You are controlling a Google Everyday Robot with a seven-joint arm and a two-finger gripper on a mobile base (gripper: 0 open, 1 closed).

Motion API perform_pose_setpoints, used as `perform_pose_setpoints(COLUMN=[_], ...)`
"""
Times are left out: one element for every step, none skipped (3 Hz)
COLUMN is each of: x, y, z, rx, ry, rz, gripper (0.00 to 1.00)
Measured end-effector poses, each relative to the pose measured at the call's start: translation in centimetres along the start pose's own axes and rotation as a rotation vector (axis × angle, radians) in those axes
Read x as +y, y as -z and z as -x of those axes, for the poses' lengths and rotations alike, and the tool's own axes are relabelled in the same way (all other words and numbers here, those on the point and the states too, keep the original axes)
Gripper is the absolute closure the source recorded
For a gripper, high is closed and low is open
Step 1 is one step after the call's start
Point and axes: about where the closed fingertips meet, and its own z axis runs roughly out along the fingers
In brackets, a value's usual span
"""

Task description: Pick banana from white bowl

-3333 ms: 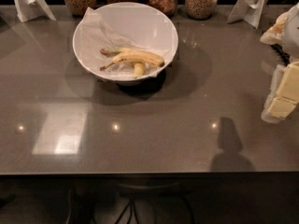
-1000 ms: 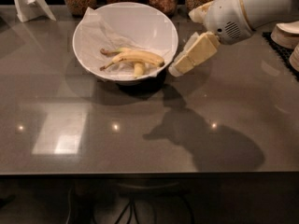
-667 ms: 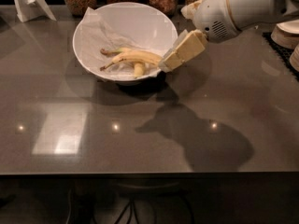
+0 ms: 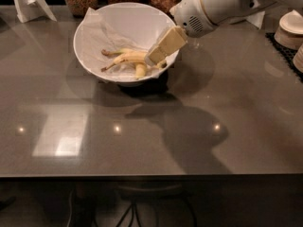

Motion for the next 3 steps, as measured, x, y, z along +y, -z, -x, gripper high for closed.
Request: perform_pose_setpoints(x=[-0.2,-0.2,0.5], y=[-2.6,-4.5,-6.5], z=[0.1,0.0,-0.4], rx=[0.041,0.067,0.092], ry=[-0.022,-0.037,-0.052], rz=[0.028,0.056,0.097], gripper=[0.0,0.0,0.09])
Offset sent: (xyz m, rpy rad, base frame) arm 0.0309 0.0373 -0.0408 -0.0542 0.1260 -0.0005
